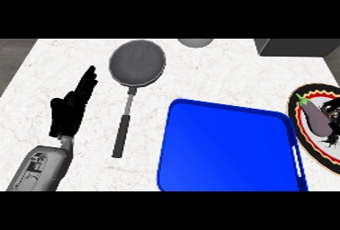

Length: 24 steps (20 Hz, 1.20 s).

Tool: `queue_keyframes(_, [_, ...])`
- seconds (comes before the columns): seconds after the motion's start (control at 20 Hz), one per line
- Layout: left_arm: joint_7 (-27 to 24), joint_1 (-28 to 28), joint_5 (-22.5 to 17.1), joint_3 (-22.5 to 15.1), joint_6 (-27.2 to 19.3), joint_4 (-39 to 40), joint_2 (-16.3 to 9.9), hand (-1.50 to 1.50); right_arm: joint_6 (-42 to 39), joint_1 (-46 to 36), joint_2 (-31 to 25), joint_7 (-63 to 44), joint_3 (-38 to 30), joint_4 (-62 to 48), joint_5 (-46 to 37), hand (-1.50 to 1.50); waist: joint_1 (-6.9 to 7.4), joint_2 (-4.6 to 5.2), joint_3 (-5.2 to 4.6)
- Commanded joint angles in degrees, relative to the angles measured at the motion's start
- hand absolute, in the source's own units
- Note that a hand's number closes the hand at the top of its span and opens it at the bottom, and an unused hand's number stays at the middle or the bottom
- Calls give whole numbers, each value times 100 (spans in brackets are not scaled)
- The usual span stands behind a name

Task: Pick the eggplant from the tray and place it in the plate

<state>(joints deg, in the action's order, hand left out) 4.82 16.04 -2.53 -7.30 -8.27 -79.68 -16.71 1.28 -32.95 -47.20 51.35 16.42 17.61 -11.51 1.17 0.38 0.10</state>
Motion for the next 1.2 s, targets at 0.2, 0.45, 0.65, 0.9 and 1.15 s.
queue_keyframes(0.2, [240,-323,38,118,178,-577,-112,0,-349,-449,631,-1,-177,-751,-190,-150,34,-12,1])
queue_keyframes(0.45, [52,-72,119,177,41,-68,62,0,-1544,-332,500,671,-877,-769,628,-150,-58,-3,1])
queue_keyframes(0.65, [-87,-314,146,101,128,-210,51,0,-2216,-396,3,429,-1550,-1041,1306,-150,-48,-13,2])
queue_keyframes(0.9, [248,94,93,172,95,-117,156,0,-2636,-450,-731,-56,-2012,-1420,1715,-150,-8,31,18])
queue_keyframes(1.15, [-14,4,-49,367,289,41,15,0,-3434,-242,-1455,-147,-2350,-1462,2053,-150,-5,65,34])
